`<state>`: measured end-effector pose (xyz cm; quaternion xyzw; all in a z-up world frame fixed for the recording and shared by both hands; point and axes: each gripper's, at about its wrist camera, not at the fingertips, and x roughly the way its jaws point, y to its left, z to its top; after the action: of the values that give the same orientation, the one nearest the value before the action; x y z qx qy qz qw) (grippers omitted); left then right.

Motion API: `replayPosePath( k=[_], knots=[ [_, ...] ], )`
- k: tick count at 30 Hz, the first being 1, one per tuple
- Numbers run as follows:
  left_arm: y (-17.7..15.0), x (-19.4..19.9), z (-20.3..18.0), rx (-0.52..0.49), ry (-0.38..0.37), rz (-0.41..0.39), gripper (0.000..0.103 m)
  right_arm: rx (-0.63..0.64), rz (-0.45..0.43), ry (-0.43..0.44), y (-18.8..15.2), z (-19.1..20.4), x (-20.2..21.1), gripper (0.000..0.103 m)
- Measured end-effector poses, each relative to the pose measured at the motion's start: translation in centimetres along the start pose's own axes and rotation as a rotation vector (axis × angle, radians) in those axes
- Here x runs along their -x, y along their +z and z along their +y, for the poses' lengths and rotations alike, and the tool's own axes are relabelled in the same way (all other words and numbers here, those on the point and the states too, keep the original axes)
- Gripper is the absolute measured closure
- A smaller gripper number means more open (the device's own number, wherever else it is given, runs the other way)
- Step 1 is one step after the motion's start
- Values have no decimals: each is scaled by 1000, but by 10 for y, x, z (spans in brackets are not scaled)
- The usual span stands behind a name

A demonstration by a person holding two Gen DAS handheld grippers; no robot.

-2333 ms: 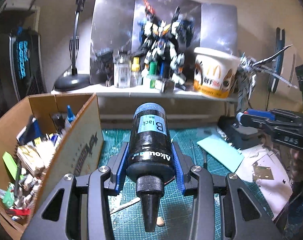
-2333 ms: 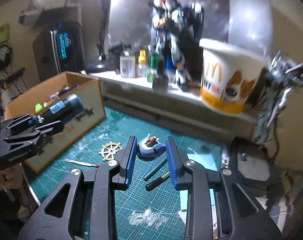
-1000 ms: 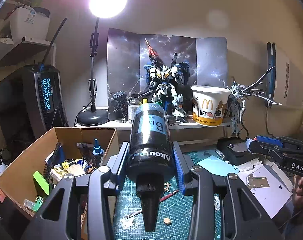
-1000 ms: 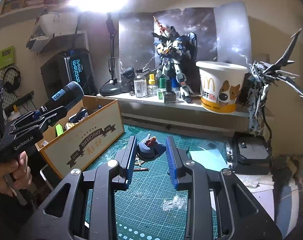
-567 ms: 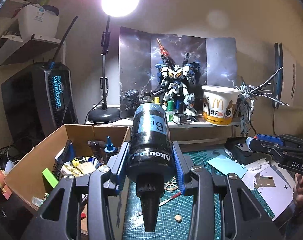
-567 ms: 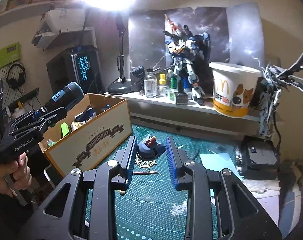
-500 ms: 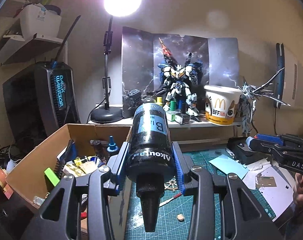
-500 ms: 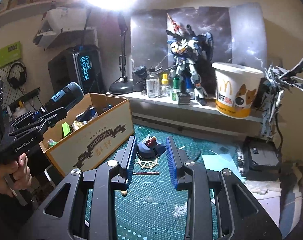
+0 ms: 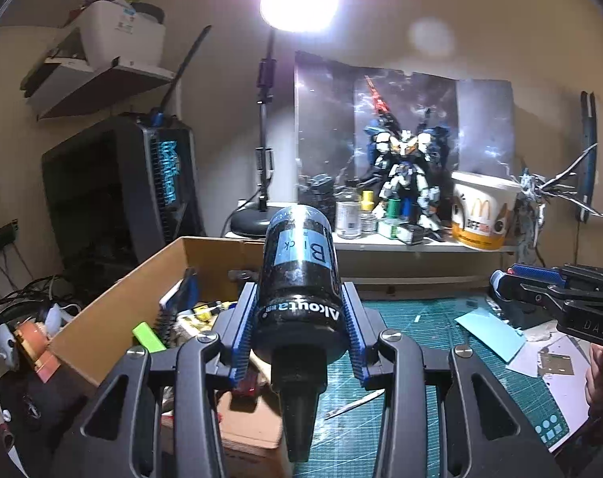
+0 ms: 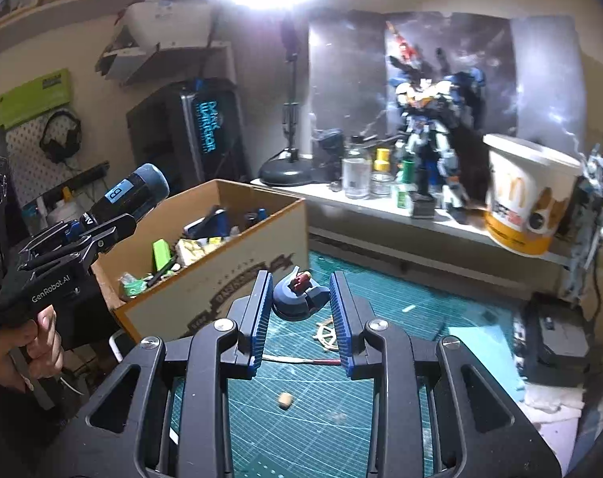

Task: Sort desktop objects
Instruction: 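Carry the paint bottle and blue-capped tool in both tools toward the box, then lower the paint bottle and blue-capped tool into the box with both tools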

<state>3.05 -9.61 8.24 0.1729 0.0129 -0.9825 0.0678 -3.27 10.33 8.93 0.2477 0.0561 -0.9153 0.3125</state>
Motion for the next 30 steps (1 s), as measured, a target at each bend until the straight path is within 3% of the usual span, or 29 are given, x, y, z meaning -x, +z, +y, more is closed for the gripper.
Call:
replayPosePath(
  k=[17,30],
  knots=[
    [-12,20,60,68,178,22,63,95,22,176,17,59,-51,76],
    [-15,22,85,85,251,41,63,161,45,261,32,95,-83,76]
  ],
)
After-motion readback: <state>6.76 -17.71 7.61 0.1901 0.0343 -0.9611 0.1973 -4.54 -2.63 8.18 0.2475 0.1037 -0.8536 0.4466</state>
